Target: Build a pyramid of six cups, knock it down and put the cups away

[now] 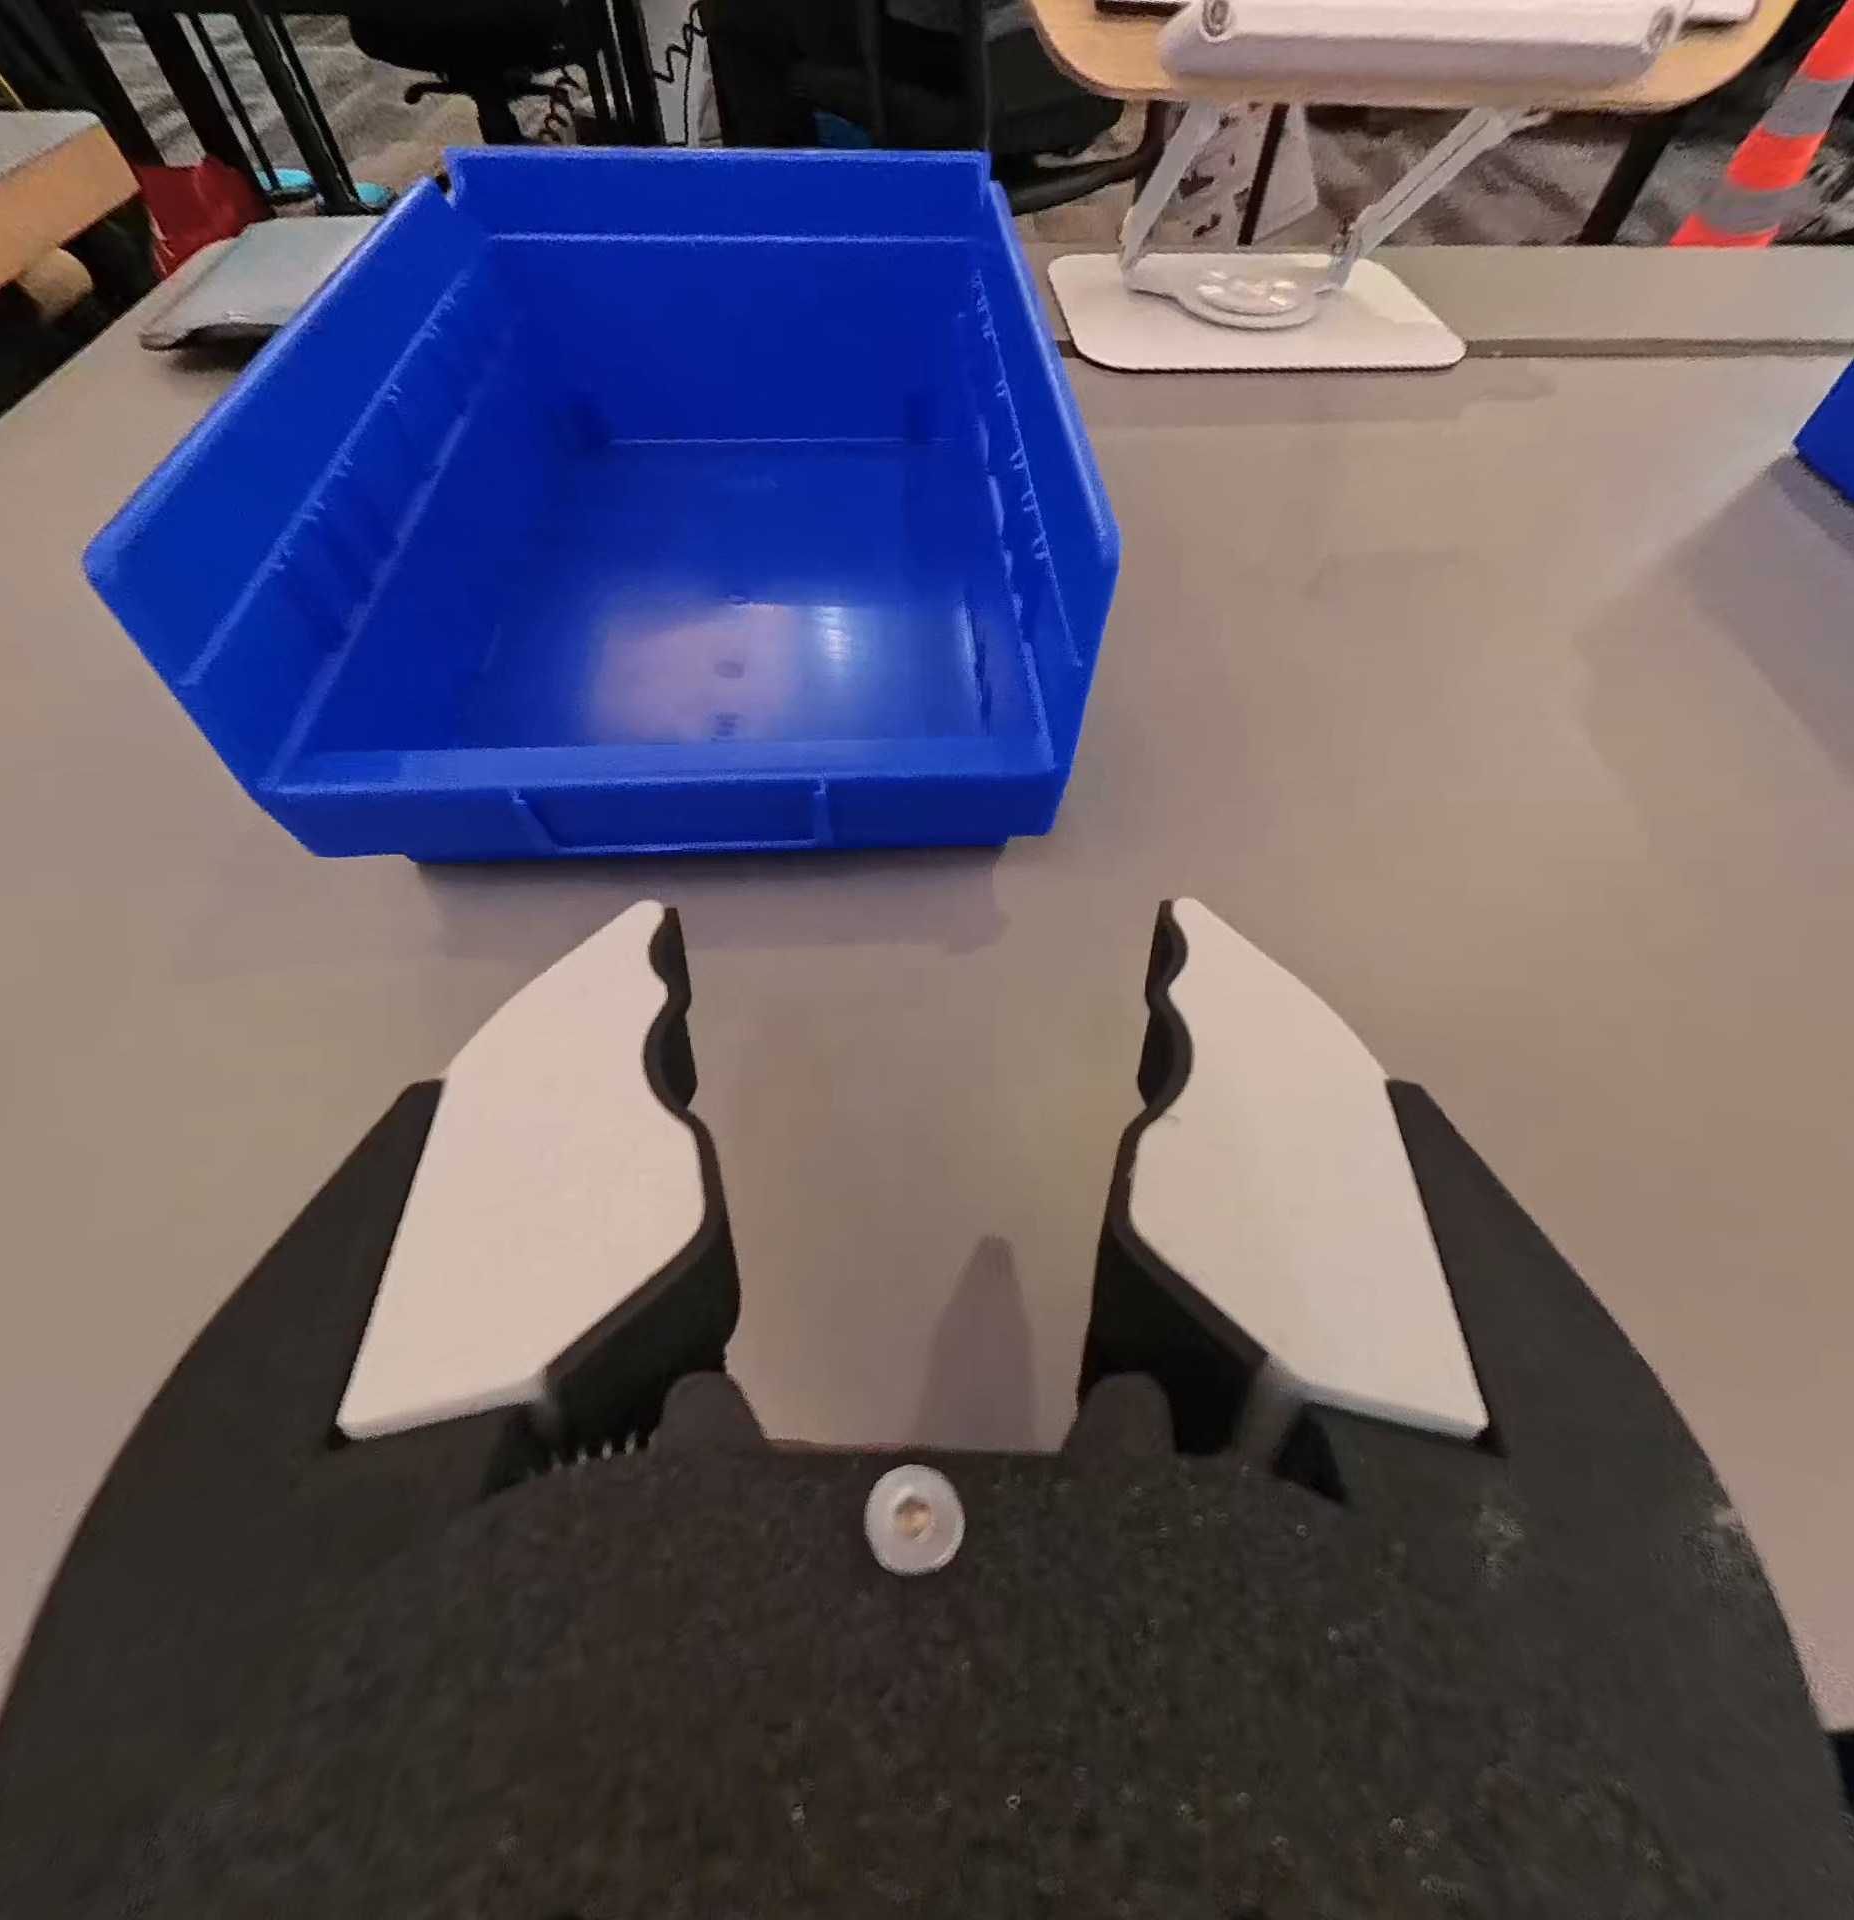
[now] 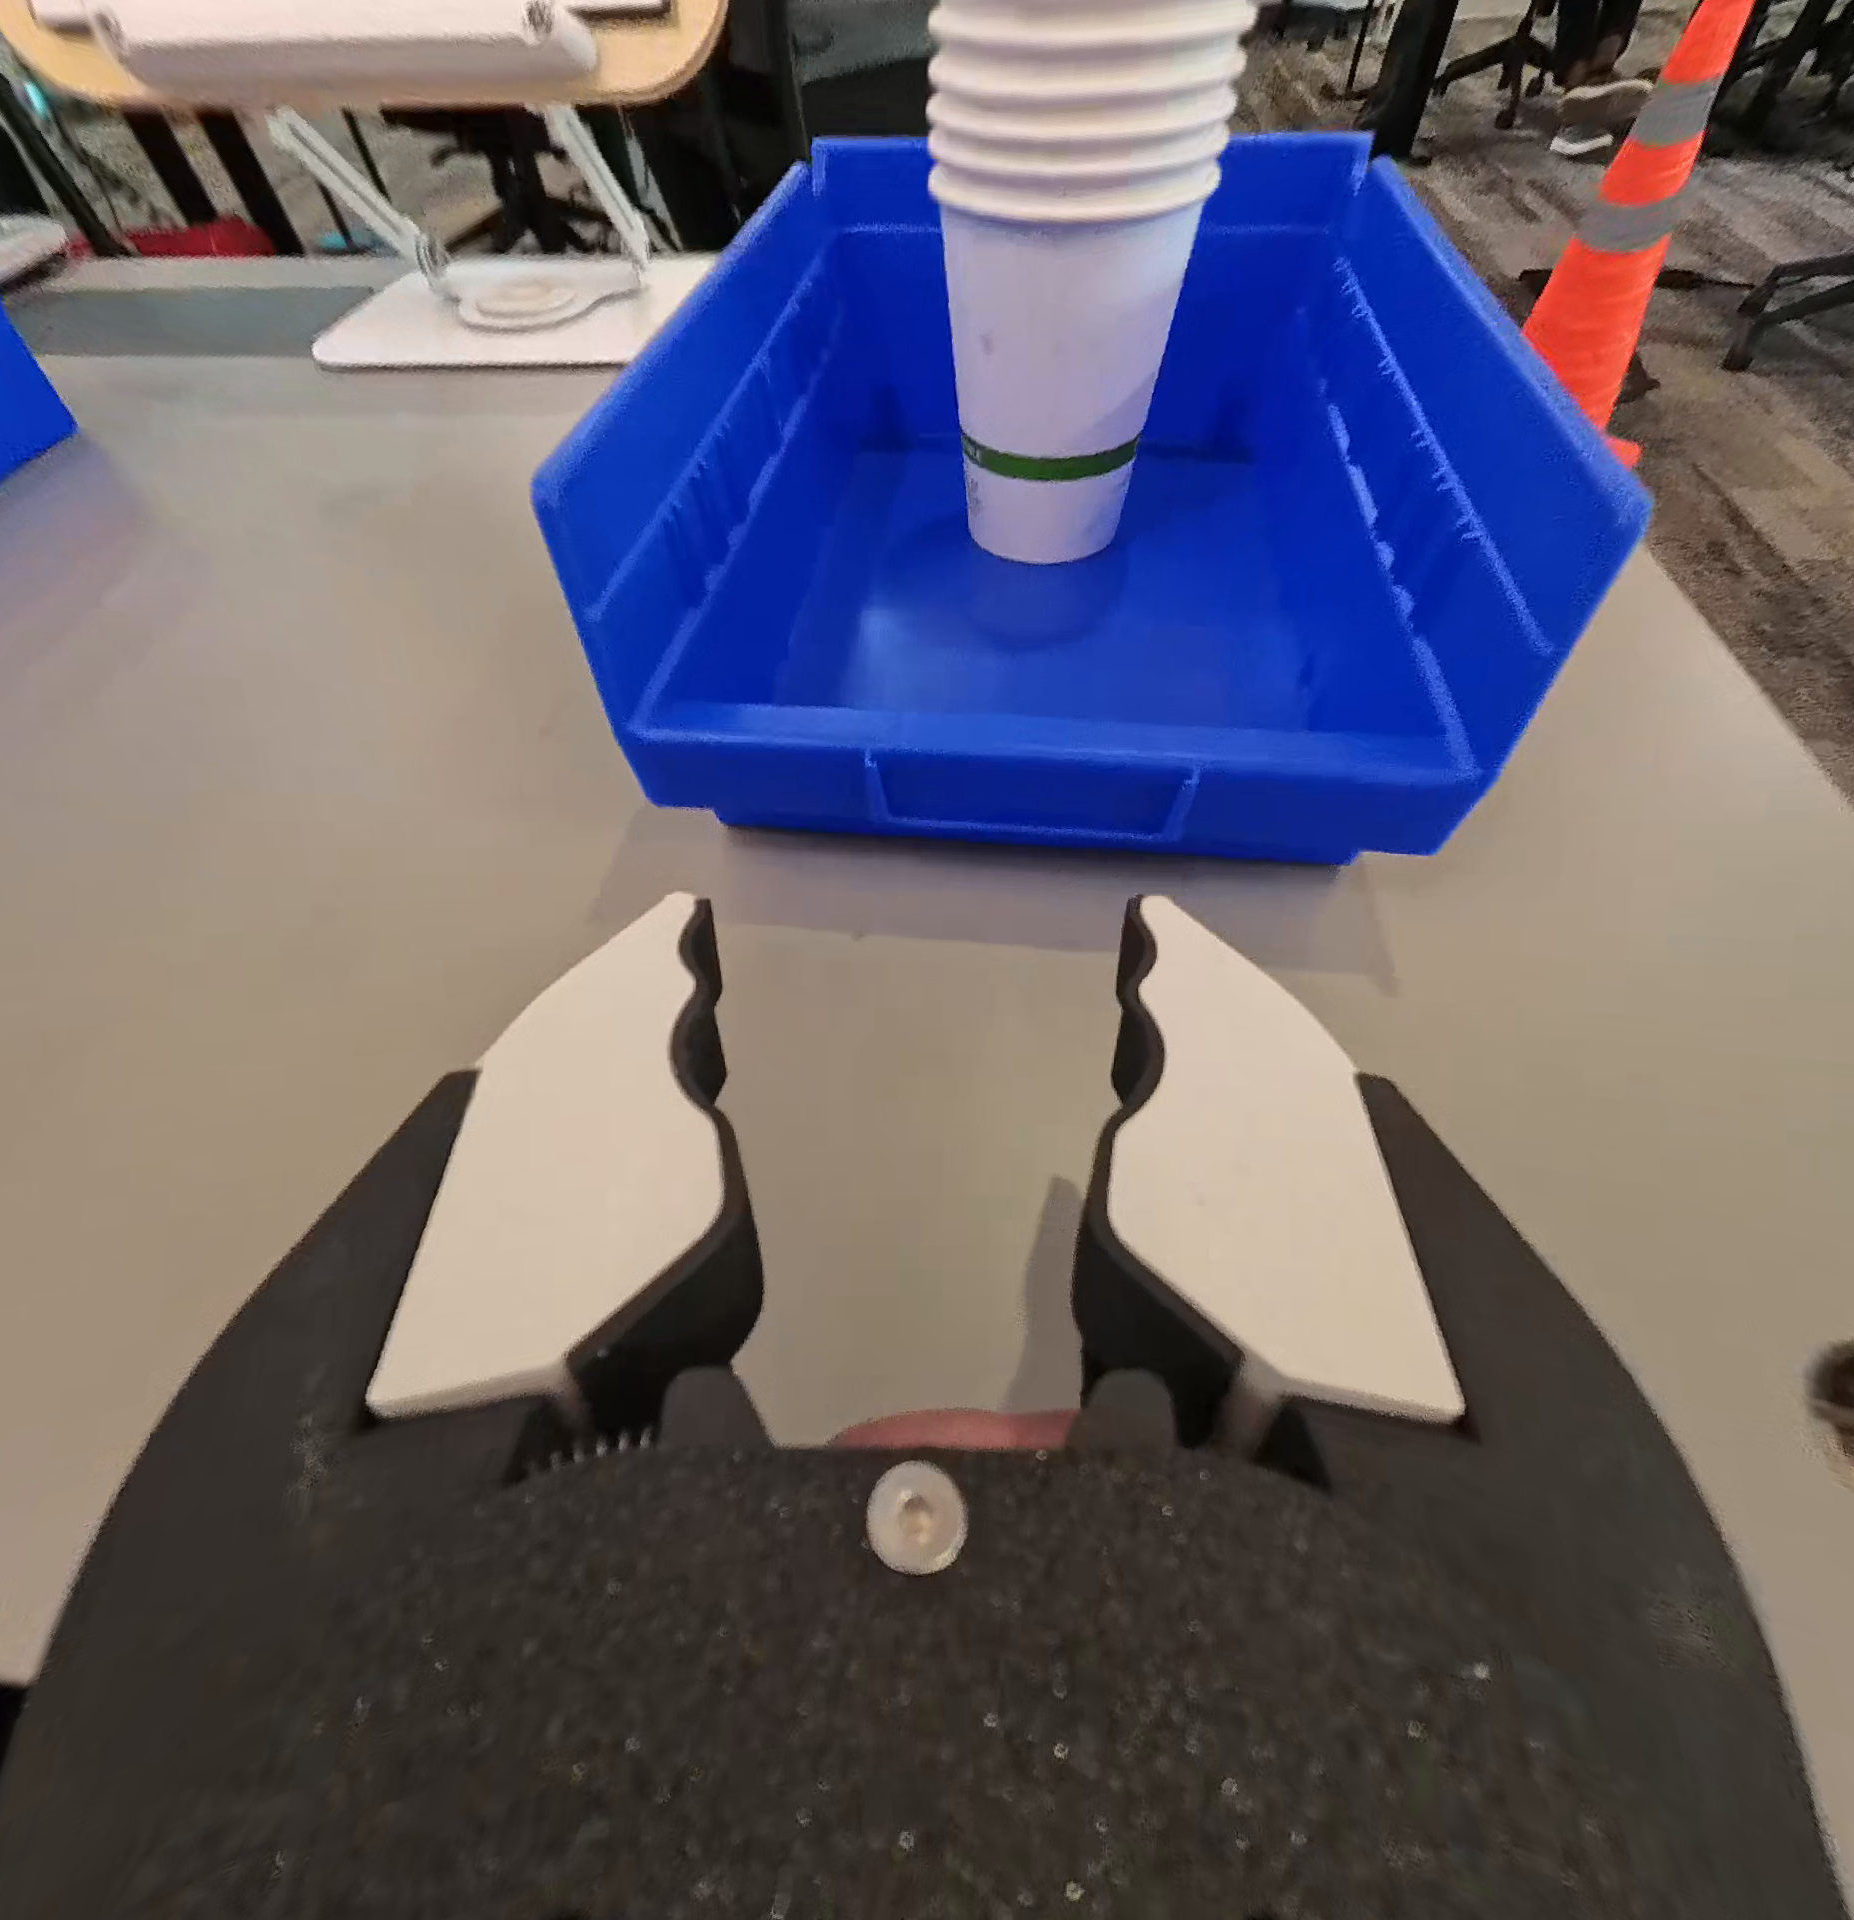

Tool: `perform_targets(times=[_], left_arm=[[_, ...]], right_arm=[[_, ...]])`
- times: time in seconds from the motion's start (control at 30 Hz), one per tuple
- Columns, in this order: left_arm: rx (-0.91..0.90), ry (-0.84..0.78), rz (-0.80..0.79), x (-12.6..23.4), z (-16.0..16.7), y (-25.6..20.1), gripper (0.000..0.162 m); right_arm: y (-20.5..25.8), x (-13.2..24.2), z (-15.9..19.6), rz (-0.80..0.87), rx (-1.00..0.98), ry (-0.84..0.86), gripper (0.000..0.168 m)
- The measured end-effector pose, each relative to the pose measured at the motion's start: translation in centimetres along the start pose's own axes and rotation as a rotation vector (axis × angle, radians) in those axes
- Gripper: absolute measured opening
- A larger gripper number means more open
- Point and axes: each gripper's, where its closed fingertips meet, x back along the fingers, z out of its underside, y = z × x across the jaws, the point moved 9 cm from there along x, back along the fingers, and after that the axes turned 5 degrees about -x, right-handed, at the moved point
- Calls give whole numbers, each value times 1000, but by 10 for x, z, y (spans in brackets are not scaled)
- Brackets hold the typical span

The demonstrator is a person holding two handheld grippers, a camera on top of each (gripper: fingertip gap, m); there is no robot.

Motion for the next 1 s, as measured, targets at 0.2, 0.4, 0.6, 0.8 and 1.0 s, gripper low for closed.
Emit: perform_targets(times=[0.2, 0.4, 0.6, 0.8, 1.0], left_arm=[[-7, -4, 54, 4, 15, 11, 83], [13, -9, 74, -14, 12, 36, 82], [8, -22, -48, -28, -7, 57, 81], [-28, -1, -26, -72, -37, 49, 85], [-16, 86, -13, -72, -20, 54, 90]], right_arm=[[20, -9, -17, -28, -35, -44, 73], [27, -9, 5, -30, -32, 9, 73], [9, -26, -21, -12, 34, -35, 71], [-10, -61, -42, -48, 16, 5, 73], [-11, -86, -79, -122, -8, -34, 73]])
